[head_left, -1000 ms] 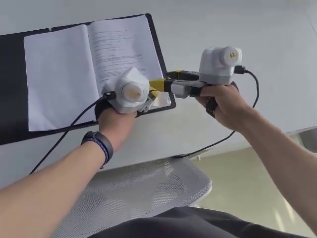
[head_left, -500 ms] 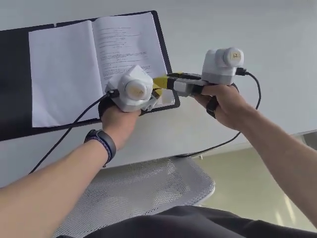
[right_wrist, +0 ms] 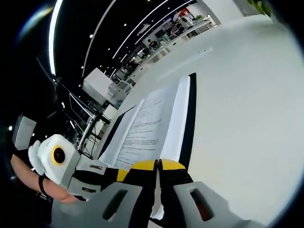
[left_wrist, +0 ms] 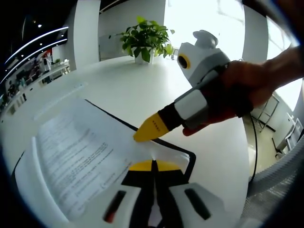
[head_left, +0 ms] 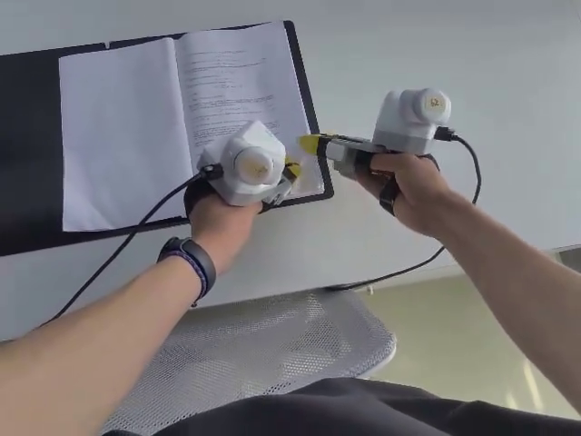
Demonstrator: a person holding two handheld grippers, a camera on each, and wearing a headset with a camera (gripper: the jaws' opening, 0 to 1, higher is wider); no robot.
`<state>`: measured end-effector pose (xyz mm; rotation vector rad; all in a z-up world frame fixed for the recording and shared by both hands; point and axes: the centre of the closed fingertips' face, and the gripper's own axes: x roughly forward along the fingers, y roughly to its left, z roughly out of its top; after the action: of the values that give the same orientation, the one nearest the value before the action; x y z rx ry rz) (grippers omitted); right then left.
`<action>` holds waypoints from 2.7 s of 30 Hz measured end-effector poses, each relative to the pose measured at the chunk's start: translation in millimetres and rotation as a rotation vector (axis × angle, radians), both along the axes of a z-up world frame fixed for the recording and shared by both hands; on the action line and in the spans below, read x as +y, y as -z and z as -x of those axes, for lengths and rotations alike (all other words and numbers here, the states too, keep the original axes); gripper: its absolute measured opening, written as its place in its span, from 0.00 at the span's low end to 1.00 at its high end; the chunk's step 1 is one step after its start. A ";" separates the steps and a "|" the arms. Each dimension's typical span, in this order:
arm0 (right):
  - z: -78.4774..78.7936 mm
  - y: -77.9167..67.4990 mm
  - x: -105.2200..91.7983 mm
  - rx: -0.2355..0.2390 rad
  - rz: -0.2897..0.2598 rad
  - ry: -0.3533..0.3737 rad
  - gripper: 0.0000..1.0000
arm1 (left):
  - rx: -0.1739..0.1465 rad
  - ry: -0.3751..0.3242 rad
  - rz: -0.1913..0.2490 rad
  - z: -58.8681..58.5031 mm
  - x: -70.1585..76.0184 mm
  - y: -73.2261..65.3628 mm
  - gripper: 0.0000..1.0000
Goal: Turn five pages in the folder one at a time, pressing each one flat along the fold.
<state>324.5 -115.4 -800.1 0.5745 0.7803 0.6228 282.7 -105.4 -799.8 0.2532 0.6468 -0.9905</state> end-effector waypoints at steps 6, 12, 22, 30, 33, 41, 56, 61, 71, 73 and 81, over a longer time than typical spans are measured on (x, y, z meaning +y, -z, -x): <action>3.2 -4.9 5.4 0.022 -0.020 0.021 0.00 | -0.001 0.019 -0.007 1.1 -0.3 -2.0 0.00; 5.4 -13.7 9.8 0.029 -0.036 0.041 0.00 | 0.014 0.013 -0.002 6.0 3.3 -7.5 0.10; 6.6 -28.8 14.4 0.031 -0.064 0.063 0.00 | -0.002 -0.007 -0.009 3.6 22.0 -18.9 0.22; 5.2 -38.3 16.7 0.029 -0.075 0.069 0.00 | -0.011 -0.034 0.005 4.9 41.9 -35.1 0.33; 4.7 -41.6 17.2 0.028 -0.084 0.076 0.00 | -0.017 -0.047 0.002 6.6 52.0 -38.7 0.34; 5.7 -50.7 17.9 0.019 -0.085 0.076 0.00 | -0.018 -0.094 0.001 10.3 80.6 -43.6 0.38; 4.9 -71.5 24.6 -0.018 -0.071 0.052 0.00 | -0.049 -0.202 0.000 2.1 143.0 -60.0 0.46; 4.9 -77.5 27.7 -0.032 -0.066 0.046 0.00 | -0.045 -0.247 0.005 1.8 166.2 -61.9 0.47; 5.6 -91.5 34.2 -0.059 -0.061 0.016 0.00 | -0.046 -0.309 0.010 6.6 204.0 -66.2 0.52; 1.8 -93.6 33.8 -0.070 -0.068 0.005 0.00 | -0.046 -0.322 0.007 8.1 213.2 -66.4 0.53; 4.2 -119.2 55.6 -0.112 -0.100 -0.030 0.00 | -0.044 -0.380 0.003 14.4 246.2 -67.9 0.54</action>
<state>320.3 -59.9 -680.9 0.6149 0.6558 0.7184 268.3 140.9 -731.9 0.1412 0.6248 -0.6200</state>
